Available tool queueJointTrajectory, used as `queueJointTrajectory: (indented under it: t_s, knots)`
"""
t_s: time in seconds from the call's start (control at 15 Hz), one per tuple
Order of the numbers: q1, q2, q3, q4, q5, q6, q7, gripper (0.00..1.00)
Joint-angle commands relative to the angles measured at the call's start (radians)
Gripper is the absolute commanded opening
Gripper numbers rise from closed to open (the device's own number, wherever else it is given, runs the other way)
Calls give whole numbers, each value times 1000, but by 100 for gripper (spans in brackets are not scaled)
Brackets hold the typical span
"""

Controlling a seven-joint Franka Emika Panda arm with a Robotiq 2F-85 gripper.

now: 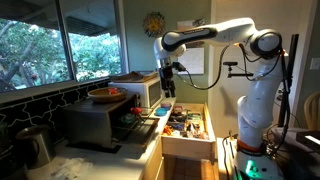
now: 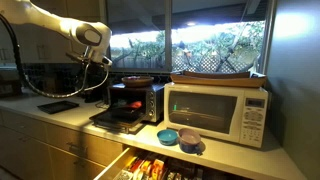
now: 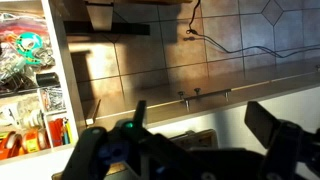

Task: Put the scissors in the open drawer

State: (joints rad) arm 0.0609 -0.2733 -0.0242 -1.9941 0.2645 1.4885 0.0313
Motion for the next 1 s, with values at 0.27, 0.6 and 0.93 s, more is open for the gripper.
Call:
queueJointTrajectory:
  t_s: [0.27, 0.6, 0.93]
  knots:
    - [-17, 1, 14, 2, 3, -3, -3, 100]
    - [-17, 1, 14, 2, 3, -3, -3, 100]
    - [-35, 18, 31, 18, -62, 109, 36, 100]
